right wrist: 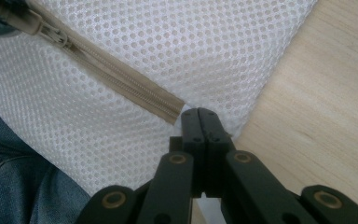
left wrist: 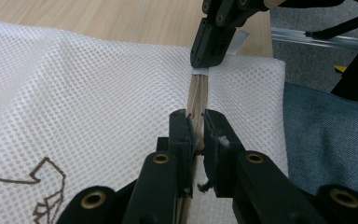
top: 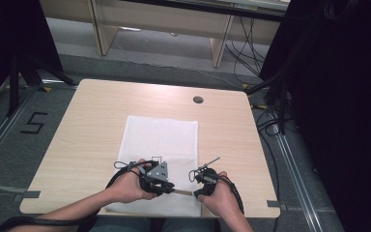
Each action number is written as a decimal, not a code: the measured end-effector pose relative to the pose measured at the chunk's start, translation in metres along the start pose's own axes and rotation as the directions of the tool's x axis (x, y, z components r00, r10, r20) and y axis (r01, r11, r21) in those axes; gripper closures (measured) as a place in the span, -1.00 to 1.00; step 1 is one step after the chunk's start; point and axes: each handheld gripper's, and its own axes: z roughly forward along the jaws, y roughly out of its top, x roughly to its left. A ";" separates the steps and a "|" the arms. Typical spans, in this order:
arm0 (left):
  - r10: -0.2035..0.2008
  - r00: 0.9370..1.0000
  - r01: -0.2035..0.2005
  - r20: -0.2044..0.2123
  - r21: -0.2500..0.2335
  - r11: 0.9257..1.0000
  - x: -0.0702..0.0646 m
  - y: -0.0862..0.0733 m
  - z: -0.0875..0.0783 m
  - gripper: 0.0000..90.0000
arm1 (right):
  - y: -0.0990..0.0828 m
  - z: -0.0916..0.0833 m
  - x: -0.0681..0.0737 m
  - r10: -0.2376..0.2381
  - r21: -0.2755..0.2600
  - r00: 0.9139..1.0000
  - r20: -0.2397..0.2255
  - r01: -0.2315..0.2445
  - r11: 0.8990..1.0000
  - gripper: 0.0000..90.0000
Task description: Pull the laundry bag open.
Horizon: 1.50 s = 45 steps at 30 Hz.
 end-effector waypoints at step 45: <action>-0.024 1.000 0.024 0.007 -0.009 1.000 0.004 -0.013 -0.020 0.81 | 0.000 -0.001 0.001 0.026 0.019 1.000 -0.010 -0.026 0.999 1.00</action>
